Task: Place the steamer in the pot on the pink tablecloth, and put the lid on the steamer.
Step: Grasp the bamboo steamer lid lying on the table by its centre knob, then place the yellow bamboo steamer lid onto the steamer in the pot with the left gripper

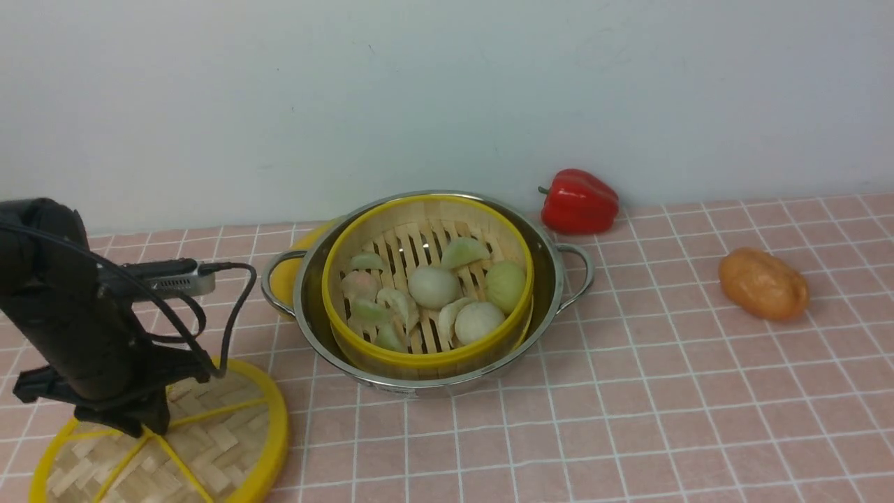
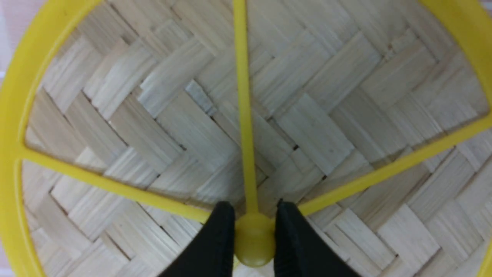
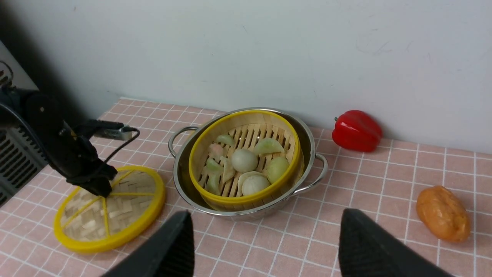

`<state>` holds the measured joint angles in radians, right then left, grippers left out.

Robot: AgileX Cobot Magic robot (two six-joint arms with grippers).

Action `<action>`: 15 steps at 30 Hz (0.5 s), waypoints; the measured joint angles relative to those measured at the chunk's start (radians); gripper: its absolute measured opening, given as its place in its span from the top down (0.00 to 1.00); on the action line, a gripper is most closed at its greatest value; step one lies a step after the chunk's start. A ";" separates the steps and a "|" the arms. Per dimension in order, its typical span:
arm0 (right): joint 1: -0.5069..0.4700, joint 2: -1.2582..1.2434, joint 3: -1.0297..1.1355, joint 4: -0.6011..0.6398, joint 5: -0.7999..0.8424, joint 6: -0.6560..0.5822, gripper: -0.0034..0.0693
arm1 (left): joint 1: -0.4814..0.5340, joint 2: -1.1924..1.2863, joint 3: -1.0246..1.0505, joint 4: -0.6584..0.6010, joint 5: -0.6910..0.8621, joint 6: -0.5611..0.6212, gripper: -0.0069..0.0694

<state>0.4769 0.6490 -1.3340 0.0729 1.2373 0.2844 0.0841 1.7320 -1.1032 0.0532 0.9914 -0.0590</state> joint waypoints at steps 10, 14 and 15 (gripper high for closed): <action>0.000 0.000 0.000 0.000 0.000 0.014 0.28 | -0.041 -0.047 -0.501 0.124 0.215 -0.007 0.75; 0.000 0.000 0.000 0.000 0.000 0.020 0.28 | -0.193 -0.025 -0.686 0.076 0.217 0.025 0.75; 0.000 0.000 0.000 0.000 0.000 0.021 0.28 | -0.248 -0.010 -0.724 0.073 0.217 0.025 0.75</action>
<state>0.4769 0.6490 -1.3340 0.0729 1.2373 0.3051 -0.1638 1.7221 -1.8270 0.1260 1.2088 -0.0336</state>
